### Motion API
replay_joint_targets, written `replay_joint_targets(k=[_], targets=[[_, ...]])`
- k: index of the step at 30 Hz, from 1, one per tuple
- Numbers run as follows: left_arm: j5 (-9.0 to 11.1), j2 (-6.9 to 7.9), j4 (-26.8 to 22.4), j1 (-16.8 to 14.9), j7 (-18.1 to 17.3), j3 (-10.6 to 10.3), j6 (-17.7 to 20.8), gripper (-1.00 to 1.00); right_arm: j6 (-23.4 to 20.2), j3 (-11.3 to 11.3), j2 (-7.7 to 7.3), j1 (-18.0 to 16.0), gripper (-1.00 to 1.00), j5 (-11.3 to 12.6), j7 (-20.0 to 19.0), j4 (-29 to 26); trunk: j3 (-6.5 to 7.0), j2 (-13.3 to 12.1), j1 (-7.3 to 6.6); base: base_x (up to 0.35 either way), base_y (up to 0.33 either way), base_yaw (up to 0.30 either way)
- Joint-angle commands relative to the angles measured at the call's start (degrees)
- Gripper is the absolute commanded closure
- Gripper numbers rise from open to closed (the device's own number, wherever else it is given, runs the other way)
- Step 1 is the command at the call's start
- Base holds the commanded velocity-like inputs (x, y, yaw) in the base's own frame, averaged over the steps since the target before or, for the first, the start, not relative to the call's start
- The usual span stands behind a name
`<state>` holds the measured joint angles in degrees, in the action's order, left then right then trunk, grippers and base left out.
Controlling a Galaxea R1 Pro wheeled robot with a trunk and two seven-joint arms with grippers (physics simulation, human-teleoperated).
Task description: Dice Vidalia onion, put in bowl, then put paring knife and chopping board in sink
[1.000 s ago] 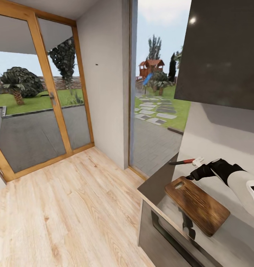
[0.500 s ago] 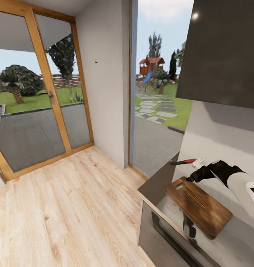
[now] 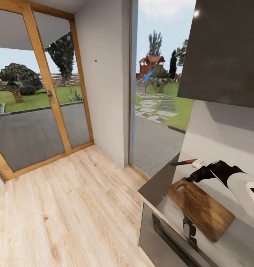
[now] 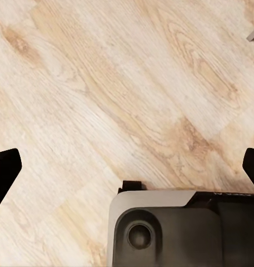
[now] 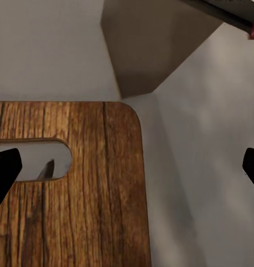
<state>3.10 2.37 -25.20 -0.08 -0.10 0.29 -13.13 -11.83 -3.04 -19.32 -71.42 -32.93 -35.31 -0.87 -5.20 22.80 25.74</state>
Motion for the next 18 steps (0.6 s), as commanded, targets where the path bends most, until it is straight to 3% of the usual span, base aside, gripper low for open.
replay_joint_targets(k=[1,18], targets=[[0.3,0.00,0.0,0.0,0.0,0.0,-0.1,-1.00,-0.4,-0.3,0.02,0.0,-1.00,0.3,-0.3,-0.1,-0.12,0.1,0.04,0.030,0.000,0.000],[0.2,0.00,0.0,0.0,-0.1,0.0,-0.1,-1.00,-0.4,-0.3,0.24,0.0,-1.00,0.4,-0.3,-0.1,-0.12,0.1,0.04,0.018,0.000,0.000]])
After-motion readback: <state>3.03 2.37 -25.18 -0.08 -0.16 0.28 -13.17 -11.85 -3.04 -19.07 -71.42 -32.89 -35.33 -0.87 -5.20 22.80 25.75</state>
